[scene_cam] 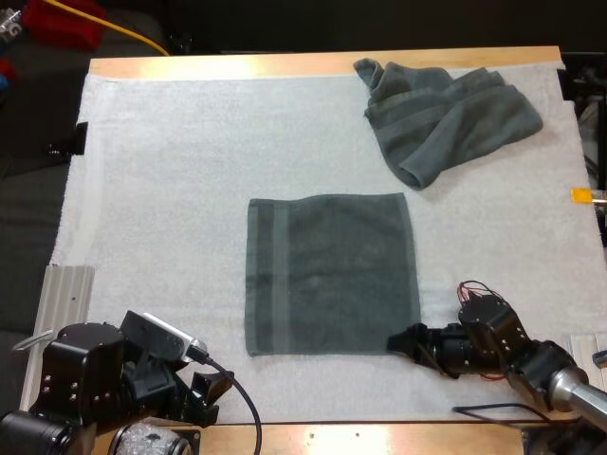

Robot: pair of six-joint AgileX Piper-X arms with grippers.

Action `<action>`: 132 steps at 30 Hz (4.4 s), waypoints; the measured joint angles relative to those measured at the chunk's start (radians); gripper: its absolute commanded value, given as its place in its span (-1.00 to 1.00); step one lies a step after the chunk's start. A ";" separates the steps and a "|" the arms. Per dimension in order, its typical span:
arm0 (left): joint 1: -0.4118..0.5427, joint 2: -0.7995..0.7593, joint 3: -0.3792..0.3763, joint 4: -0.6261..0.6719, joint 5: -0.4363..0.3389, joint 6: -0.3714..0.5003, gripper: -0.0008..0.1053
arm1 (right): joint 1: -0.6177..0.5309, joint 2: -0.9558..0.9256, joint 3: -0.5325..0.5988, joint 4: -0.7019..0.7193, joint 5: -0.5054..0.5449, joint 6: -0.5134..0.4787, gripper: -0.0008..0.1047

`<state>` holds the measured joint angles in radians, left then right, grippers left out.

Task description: Pick towel from pile, fold and stack

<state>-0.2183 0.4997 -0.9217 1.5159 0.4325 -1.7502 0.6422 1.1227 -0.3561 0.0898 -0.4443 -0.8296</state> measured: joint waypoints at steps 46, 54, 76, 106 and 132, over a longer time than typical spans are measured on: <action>0.000 0.056 0.078 -0.065 0.040 -0.009 0.27 | 0.002 0.017 0.000 0.014 0.131 0.030 -0.96; 0.000 0.096 0.214 -0.196 0.120 -0.059 0.27 | 0.002 0.017 0.000 0.014 0.134 0.030 -0.96; 0.000 0.558 0.409 -0.594 0.124 -0.170 0.27 | 0.002 0.017 0.000 0.014 0.134 0.030 -0.96; 0.010 0.897 0.393 -0.736 0.290 -0.196 0.27 | 0.002 0.017 0.000 0.014 0.133 0.008 -0.96; 0.010 0.935 0.393 -0.753 0.182 -0.198 -0.95 | 0.002 0.017 0.000 0.016 0.128 0.008 -0.96</action>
<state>-0.2083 1.4348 -0.5284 0.7630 0.6149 -1.9477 0.6438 1.1396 -0.3561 0.1056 -0.3165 -0.8216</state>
